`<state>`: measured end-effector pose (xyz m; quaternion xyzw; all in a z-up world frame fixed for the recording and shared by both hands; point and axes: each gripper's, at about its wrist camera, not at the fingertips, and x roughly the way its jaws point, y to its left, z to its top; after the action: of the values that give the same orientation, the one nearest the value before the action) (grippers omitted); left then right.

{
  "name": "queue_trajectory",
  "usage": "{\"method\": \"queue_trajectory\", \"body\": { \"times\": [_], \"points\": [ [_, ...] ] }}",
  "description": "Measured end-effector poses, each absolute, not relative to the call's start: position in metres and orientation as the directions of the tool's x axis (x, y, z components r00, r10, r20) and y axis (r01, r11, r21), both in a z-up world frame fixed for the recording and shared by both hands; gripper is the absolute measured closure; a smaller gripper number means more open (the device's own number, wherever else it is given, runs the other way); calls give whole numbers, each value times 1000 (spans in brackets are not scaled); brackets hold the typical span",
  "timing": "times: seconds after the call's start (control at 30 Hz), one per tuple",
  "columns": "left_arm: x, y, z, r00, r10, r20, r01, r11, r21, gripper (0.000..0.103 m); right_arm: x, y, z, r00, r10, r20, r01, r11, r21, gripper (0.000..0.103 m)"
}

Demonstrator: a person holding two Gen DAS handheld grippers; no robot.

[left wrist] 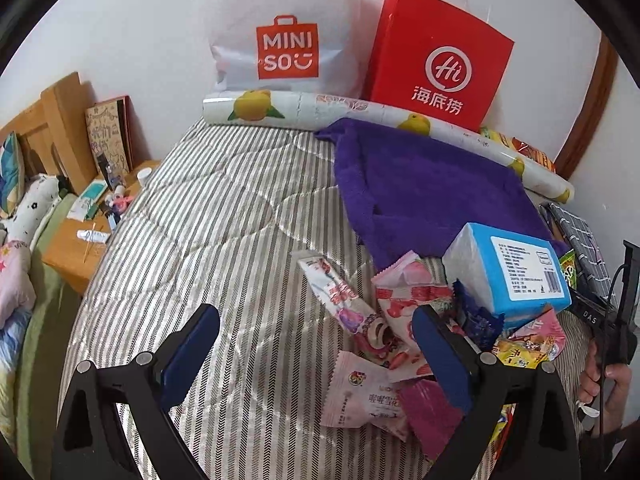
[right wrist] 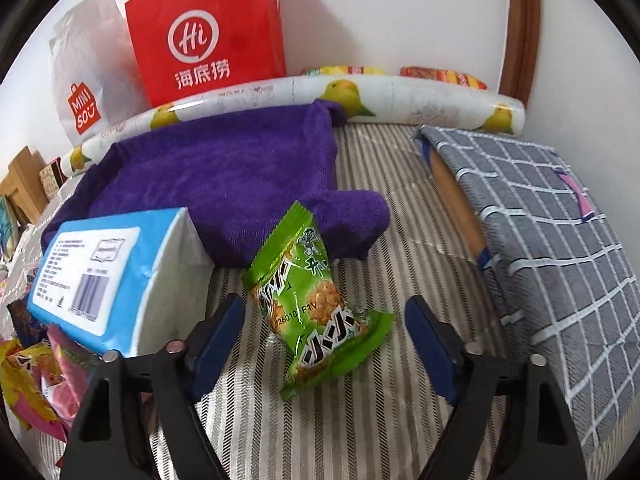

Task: Organize snacks
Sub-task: 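Reach the right tool to the green cracker bag and close on it, then grasp the pink-white candy stick with the left tool while right lifts green bag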

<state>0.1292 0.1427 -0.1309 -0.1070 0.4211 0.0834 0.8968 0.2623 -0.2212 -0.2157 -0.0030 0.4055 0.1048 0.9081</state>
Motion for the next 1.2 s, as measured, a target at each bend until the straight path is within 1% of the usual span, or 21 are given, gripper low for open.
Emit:
{"method": "queue_trajectory", "body": {
  "times": [0.03, 0.07, 0.17, 0.3, 0.47, 0.7, 0.77, 0.93, 1.03, 1.13, 1.2],
  "points": [
    [130, 144, -133, 627, 63, -776, -244, 962, -119, 6, 262, -222, -216, 646, 193, -738, -192, 977, 88, 43],
    [130, 145, -134, 625, 66, -778, -247, 962, -117, 6, 263, -224, -217, 645, 198, -739, -191, 977, 95, 47],
    [130, 150, -135, 621, 60, -781, -255, 958, -130, 6, 262, -226, -217, 646, 205, -735, -192, 976, 104, 47],
    [130, 155, -133, 624, 37, -780, -255, 954, -159, 6, 256, -225, -214, 660, 192, -727, -193, 978, 83, 48],
    [135, 156, -134, 603, 86, -793, -274, 956, -104, 7, 246, -227, -205, 670, 195, -716, -186, 978, 92, 48],
    [149, 162, -144, 587, 56, -807, -272, 953, -132, 7, 225, -226, -192, 685, 194, -702, -188, 978, 87, 48],
    [156, 162, -149, 577, 44, -816, -258, 957, -131, 18, 219, -227, -190, 685, 194, -702, -184, 979, 91, 48],
    [169, 165, -164, 543, 6, -840, -249, 956, -154, 31, 207, -227, -188, 683, 169, -711, -168, 983, 73, 48],
    [166, 172, -169, 541, -23, -840, -255, 948, -191, 33, 198, -228, -186, 682, 160, -713, -157, 985, 70, 48],
    [166, 175, -173, 540, -65, -839, -249, 940, -233, 40, 190, -229, -185, 683, 154, -714, -143, 987, 76, 48],
    [168, 174, -175, 545, -77, -835, -236, 942, -240, 40, 187, -229, -185, 680, 153, -717, -131, 988, 87, 48]
  ]
}}
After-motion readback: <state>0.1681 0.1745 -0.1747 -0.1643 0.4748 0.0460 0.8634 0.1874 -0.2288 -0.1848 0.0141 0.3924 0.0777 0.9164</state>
